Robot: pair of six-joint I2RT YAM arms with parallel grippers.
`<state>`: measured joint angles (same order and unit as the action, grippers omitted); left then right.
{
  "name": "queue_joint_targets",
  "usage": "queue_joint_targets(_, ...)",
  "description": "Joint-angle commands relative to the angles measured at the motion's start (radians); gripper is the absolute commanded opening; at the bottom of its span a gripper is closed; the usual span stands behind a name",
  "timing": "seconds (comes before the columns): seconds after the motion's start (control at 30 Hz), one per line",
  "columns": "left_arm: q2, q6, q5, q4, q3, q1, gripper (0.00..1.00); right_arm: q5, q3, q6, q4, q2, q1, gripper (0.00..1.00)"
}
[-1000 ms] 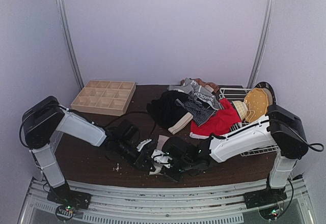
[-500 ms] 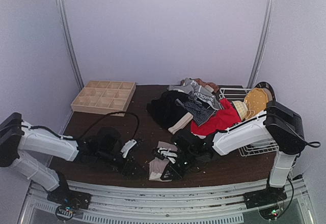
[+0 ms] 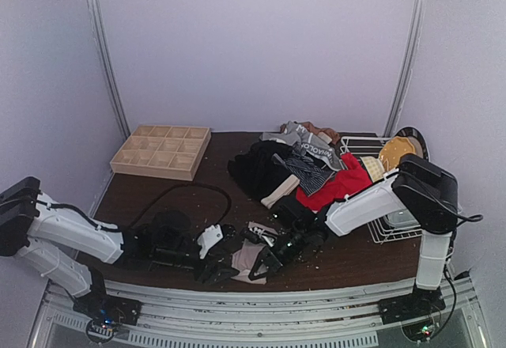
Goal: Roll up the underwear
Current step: Roll the underwear at the center of the board.
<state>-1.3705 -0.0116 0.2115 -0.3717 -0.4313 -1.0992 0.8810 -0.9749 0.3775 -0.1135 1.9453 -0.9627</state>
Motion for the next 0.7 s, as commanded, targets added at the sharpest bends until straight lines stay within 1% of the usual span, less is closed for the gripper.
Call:
queue_joint_targets(0.0,-0.062,0.072,0.018,-0.078,0.009,-0.004,0.62,0.049,0.064,0.084,-0.032,0.052,0.017,0.0)
queue_joint_targets(0.2,-0.163,0.069,0.075,-0.104,-0.021,-0.004,0.6,0.07,0.074,0.117,-0.087,0.076,0.027,0.0)
queue_joint_targets(0.57,-0.235,0.085,0.125,-0.133,-0.064,-0.004,0.56,0.076,0.075,0.125,-0.091,0.093,0.032,0.0)
queue_joint_targets(0.63,-0.249,0.087,0.13,-0.134,-0.073,-0.004,0.54,0.078,0.08,0.132,-0.102,0.095,0.033,0.0)
queue_joint_targets(0.67,-0.256,0.089,0.134,-0.131,-0.078,-0.004,0.5,0.078,0.081,0.134,-0.106,0.094,0.033,0.0)
